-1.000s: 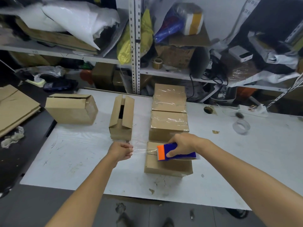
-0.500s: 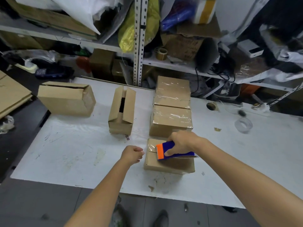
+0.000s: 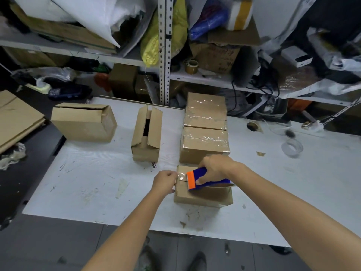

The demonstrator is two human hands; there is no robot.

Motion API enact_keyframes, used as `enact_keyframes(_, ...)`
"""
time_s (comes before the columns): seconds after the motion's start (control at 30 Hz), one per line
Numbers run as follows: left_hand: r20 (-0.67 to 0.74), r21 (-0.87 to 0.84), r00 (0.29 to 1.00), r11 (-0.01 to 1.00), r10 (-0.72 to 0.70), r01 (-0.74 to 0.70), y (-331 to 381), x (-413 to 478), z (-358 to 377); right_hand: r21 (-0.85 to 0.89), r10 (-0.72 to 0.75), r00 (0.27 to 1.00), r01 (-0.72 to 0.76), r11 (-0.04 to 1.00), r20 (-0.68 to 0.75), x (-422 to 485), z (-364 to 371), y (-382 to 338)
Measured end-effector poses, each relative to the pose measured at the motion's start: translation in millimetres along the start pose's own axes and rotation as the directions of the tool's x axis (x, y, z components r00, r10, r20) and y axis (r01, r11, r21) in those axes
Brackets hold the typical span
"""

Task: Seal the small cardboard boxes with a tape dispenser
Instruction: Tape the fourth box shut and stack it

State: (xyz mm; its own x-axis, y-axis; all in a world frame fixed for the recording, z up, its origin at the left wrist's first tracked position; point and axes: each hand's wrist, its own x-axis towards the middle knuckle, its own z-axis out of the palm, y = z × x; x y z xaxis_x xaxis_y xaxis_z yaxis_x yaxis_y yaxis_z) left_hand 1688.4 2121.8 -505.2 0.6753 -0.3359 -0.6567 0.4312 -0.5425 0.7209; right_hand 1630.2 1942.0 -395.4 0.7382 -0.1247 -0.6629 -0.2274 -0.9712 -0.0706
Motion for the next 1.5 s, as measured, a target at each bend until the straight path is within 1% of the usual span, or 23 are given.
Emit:
enact_keyframes(0.1,0.019,0.161,0.992,0.979,0.123,-0.124,4,-8,7,-0.009,-0.009,1.000,0.009,1.000,-0.005,-3,-2,-1)
enact_keyframes(0.13,0.015,0.184,0.991,0.974,0.133,-0.133,3,-9,6,-0.012,-0.010,1.000,0.010,1.000,-0.005,-3,-1,-1)
enact_keyframes(0.2,0.011,0.168,0.993,0.978,0.121,-0.121,0,-6,4,-0.019,-0.010,1.000,0.010,1.000,-0.003,-6,-2,0)
enact_keyframes(0.33,0.026,0.096,0.996,0.992,0.081,-0.083,1,-4,3,0.058,0.012,0.999,-0.014,0.998,0.040,-20,-7,17)
enact_keyframes(0.47,0.010,0.093,0.995,0.991,0.100,-0.100,1,-4,3,0.113,0.143,0.985,-0.154,0.982,0.101,-56,-2,71)
enact_keyframes(0.57,0.006,0.129,0.993,0.984,0.120,-0.120,4,-8,6,0.109,0.222,0.968,-0.235,0.966,0.121,-71,13,98)
enact_keyframes(0.73,0.016,0.141,0.993,0.983,0.120,-0.121,3,-10,7,0.070,0.208,0.974,-0.215,0.974,0.086,-62,22,98)
enact_keyframes(0.83,-0.027,0.224,0.989,0.965,0.146,-0.136,9,-11,10,0.067,0.207,0.973,-0.214,0.974,0.100,-58,20,99)
enact_keyframes(0.93,-0.074,0.332,0.963,0.917,0.259,-0.222,21,-16,21,0.073,0.192,0.976,-0.200,0.977,0.098,-57,19,100)
enact_keyframes(1.0,-0.053,0.405,0.933,0.862,0.355,-0.305,28,-19,36,0.088,0.185,0.978,-0.194,0.977,0.100,-56,20,101)
enact_keyframes(1.07,0.033,0.508,0.908,0.775,0.419,-0.376,32,-21,55,0.102,0.185,0.978,-0.195,0.976,0.100,-55,21,104)
enact_keyframes(1.1,0.072,0.577,0.897,0.715,0.436,-0.394,33,-20,65,0.108,0.183,0.978,-0.193,0.975,0.098,-55,22,105)
enact_keyframes(1.17,0.110,0.704,0.881,0.590,0.459,-0.395,32,-19,81,0.108,0.175,0.980,-0.184,0.977,0.089,-55,24,107)
enact_keyframes(1.23,0.114,0.767,0.874,0.517,0.472,-0.379,29,-17,90,0.118,0.172,0.982,-0.180,0.977,0.079,-53,26,109)
enact_keyframes(1.3,0.108,0.777,0.869,0.505,0.483,-0.377,25,-13,91,0.142,0.169,0.983,-0.178,0.974,0.071,-53,29,114)
enact_keyframes(1.4,0.110,0.776,0.860,0.499,0.498,-0.387,22,-9,90,0.233,0.167,0.983,-0.182,0.955,0.081,-57,36,125)
enact_keyframes(1.5,0.108,0.766,0.864,0.513,0.492,-0.388,20,-9,90,0.292,0.178,0.980,-0.197,0.936,0.091,-65,42,140)
